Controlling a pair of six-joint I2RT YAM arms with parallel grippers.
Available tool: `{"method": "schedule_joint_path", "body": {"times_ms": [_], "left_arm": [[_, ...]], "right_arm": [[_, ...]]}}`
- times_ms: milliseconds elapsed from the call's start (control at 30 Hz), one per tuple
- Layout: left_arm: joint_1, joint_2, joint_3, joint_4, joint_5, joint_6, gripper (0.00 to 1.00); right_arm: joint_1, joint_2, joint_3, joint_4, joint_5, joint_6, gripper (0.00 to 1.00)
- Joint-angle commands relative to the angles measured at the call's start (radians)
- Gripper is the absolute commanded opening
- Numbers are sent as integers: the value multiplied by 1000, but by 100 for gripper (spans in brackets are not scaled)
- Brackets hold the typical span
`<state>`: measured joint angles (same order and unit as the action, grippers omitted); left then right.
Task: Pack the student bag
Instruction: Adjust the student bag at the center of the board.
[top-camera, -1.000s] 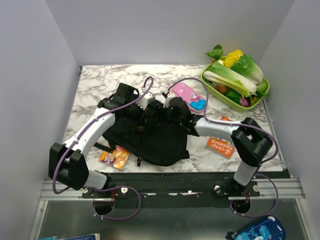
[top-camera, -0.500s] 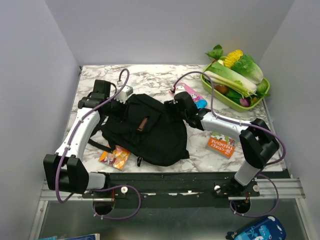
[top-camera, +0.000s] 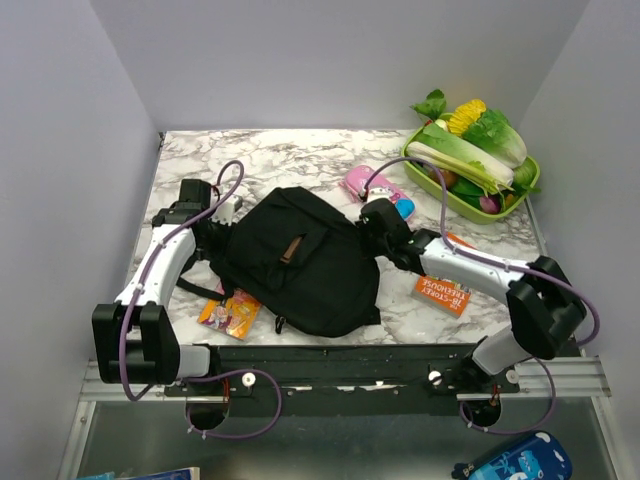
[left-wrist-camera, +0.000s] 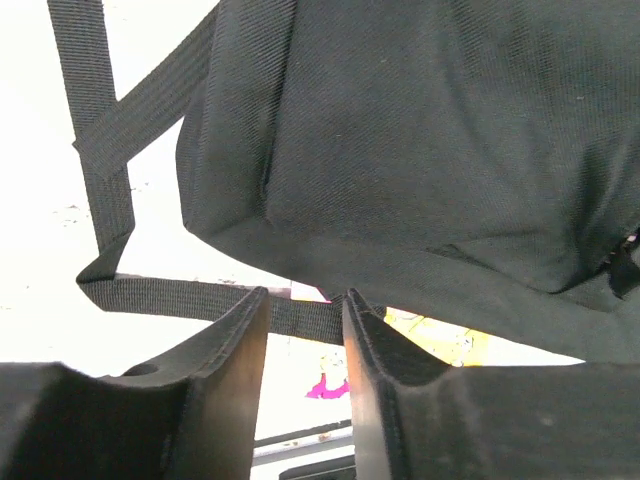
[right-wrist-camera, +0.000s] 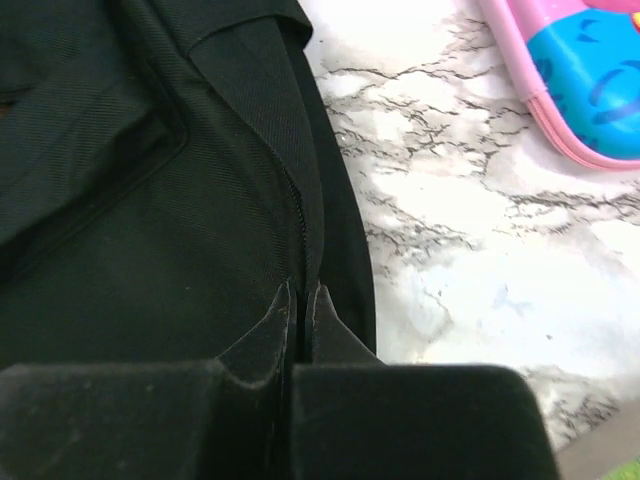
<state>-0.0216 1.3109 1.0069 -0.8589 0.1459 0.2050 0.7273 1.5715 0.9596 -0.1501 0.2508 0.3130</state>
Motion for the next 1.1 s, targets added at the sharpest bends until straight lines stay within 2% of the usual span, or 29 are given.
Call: {"method": "schedule_joint_path", "body": {"times_ms": [0, 233, 333, 367, 433, 467, 567, 667, 733, 833, 933, 967, 1033, 1067], "left_arm": [[-18, 73, 9, 44, -28, 1, 40], [-141, 215, 87, 118, -77, -29, 36], [-164, 290, 125, 138, -68, -47, 22], [-166, 328, 146, 142, -65, -61, 12], [-170, 361, 159, 155, -46, -67, 5], [-172, 381, 162, 159, -39, -70, 1], [-175, 392, 191, 169, -14, -70, 0], [-173, 370, 237, 166, 24, -75, 0], [-173, 355, 265, 155, 47, -78, 0], [-153, 327, 286, 130, 133, -81, 2], [-104, 301, 295, 86, 242, -79, 11], [-91, 289, 297, 74, 263, -70, 23], [-61, 271, 288, 41, 309, -53, 34], [-57, 248, 280, 37, 314, -49, 43]], "right_arm": [[1, -114, -42, -97, 45, 58, 1], [60, -208, -134, -246, -1, 169, 1], [96, -226, -154, -272, -13, 215, 1], [113, -232, -156, -282, -18, 224, 4], [124, -249, -150, -293, -18, 224, 10], [127, -257, -134, -304, -15, 215, 20], [130, -287, -92, -335, 28, 167, 48], [129, -327, -16, -313, 68, 88, 59], [129, -330, 45, -278, 62, 43, 63], [129, -294, 89, -156, -8, -47, 68], [130, -208, 135, -56, -134, -138, 70], [130, -176, 180, -33, -187, -175, 72], [130, -79, 244, -39, -240, -207, 72], [135, -53, 290, -37, -295, -224, 72]]}}
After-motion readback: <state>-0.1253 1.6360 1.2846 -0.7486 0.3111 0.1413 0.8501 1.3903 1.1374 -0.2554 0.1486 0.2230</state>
